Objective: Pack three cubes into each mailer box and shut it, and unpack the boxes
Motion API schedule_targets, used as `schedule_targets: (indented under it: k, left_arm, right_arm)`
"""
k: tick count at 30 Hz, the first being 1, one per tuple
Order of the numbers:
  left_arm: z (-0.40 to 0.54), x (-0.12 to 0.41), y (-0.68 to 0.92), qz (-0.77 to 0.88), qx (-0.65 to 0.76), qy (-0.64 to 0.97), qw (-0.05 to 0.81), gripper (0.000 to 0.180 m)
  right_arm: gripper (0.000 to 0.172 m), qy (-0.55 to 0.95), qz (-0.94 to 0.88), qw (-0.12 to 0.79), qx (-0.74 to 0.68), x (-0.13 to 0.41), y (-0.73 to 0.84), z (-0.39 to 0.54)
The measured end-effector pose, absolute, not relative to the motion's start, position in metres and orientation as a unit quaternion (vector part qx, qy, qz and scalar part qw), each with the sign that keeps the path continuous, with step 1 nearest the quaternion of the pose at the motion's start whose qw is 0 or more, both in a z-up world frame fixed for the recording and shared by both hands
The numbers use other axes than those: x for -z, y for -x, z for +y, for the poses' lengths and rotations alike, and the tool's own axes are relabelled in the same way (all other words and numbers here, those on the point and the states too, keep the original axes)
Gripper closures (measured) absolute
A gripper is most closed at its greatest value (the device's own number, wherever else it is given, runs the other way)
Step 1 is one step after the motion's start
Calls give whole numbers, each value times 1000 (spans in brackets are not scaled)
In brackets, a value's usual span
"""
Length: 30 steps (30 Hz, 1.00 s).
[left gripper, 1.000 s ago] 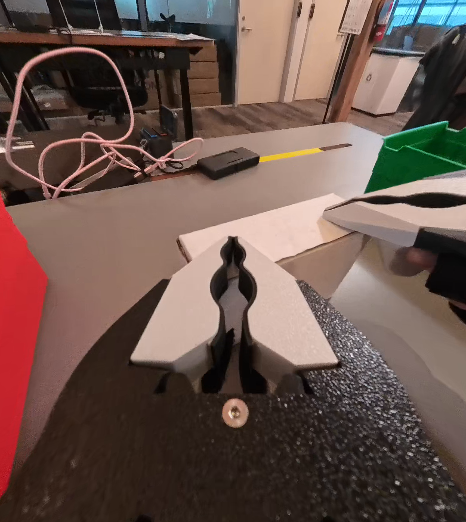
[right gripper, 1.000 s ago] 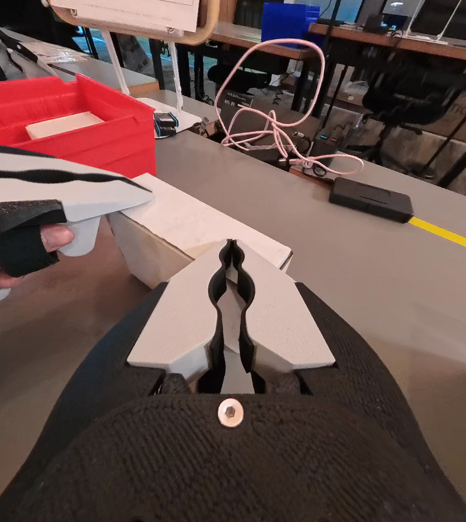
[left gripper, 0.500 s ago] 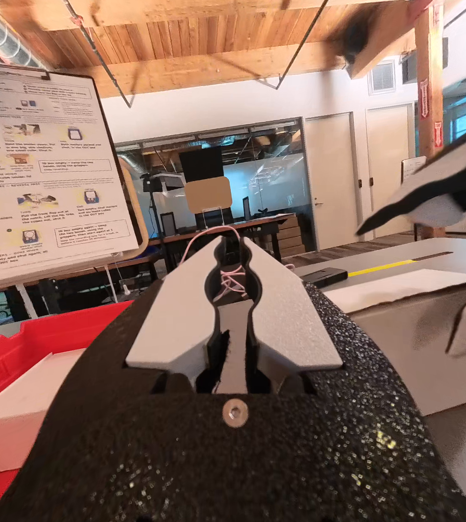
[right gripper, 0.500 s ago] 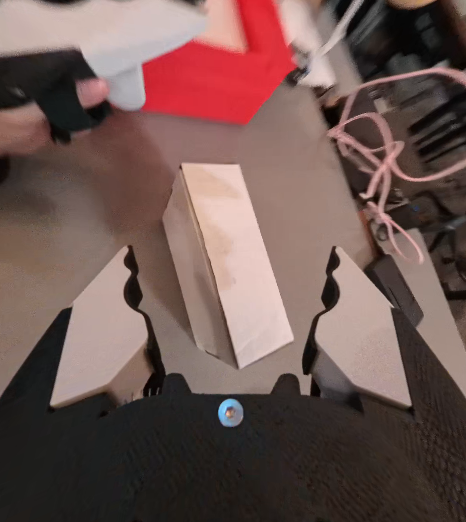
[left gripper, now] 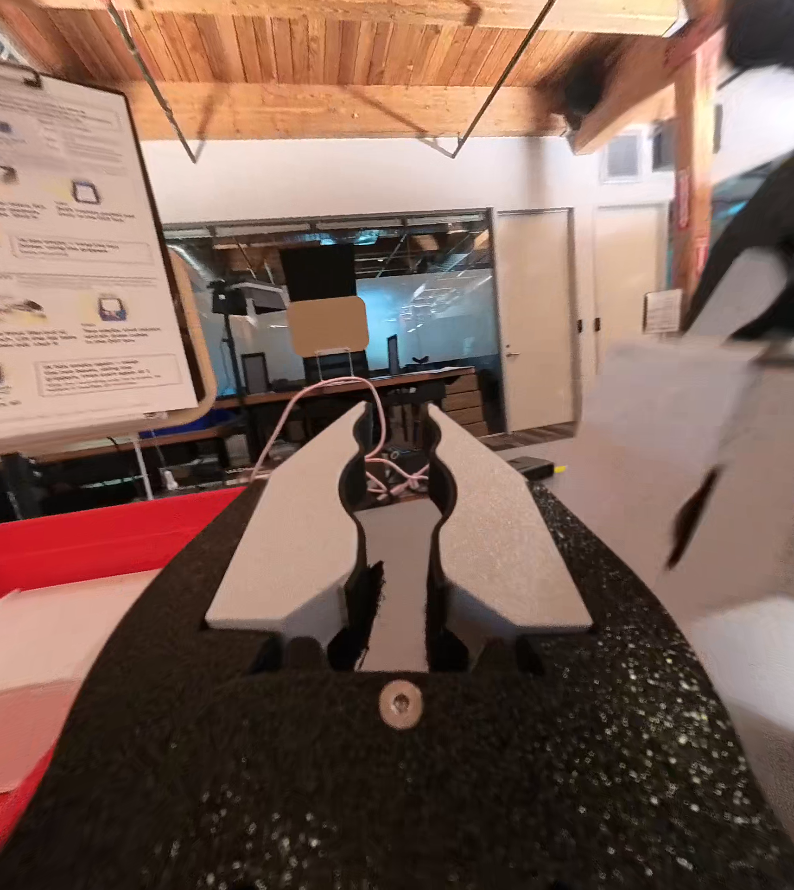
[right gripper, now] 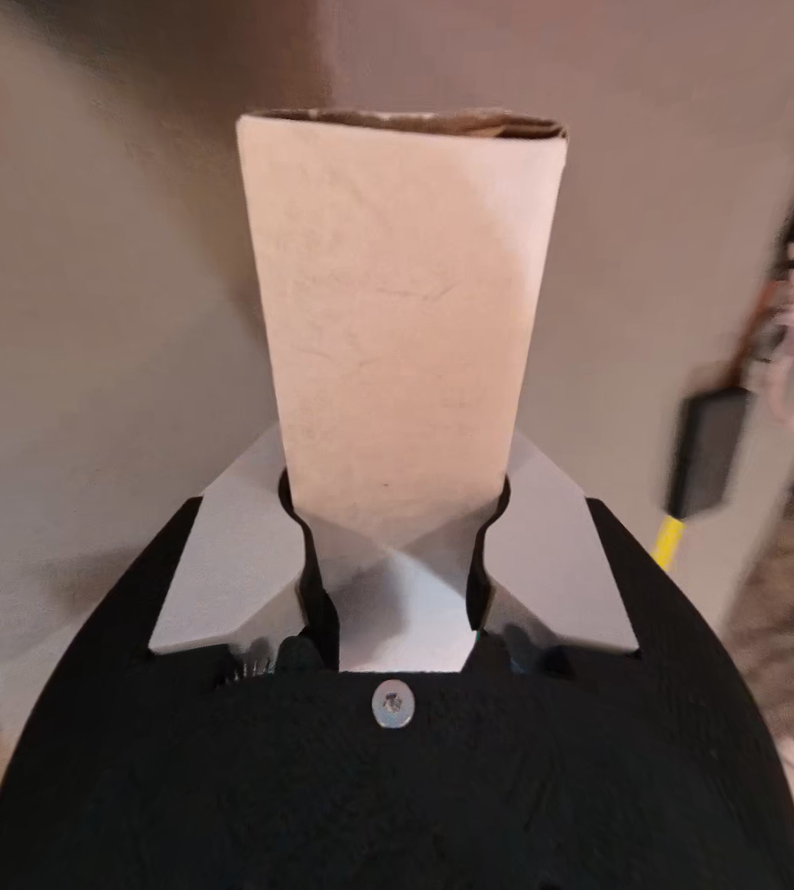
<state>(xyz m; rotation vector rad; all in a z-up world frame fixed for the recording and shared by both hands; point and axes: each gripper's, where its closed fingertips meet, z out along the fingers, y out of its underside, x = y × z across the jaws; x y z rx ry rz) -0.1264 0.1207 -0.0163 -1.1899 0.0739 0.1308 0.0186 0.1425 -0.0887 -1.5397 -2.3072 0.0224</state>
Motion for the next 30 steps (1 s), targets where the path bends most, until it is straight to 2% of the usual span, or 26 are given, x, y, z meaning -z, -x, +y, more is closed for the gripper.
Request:
schedule_targets:
  k: [5, 9, 12, 17, 25, 28, 30]
  left_arm:
    - [131, 27, 120, 46, -87, 585, 805, 168]
    - [141, 36, 115, 49, -76, 606, 791, 169]
    - [142, 37, 110, 51, -61, 605, 793, 169]
    - [143, 38, 106, 60, -60, 605, 792, 169]
    - [147, 48, 98, 71, -9, 633, 770, 169]
    - [149, 52, 98, 71, -2, 642, 764, 168]
    - [149, 56, 94, 76, 11, 651, 756, 169]
  right_arm:
    - [100, 533, -757, 358, 118, -3, -124, 169]
    - [100, 599, -674, 365, 230, -31, -241, 214]
    - [100, 619, -664, 319, 271, -3, -303, 240]
    - [99, 606, -701, 230, 299, 76, -348, 263]
    - [99, 482, -743, 316, 339, 124, -323, 305]
    - [98, 505, -728, 353, 301, 137, -318, 311]
    - [94, 521, -737, 333, 274, 149, -322, 305]
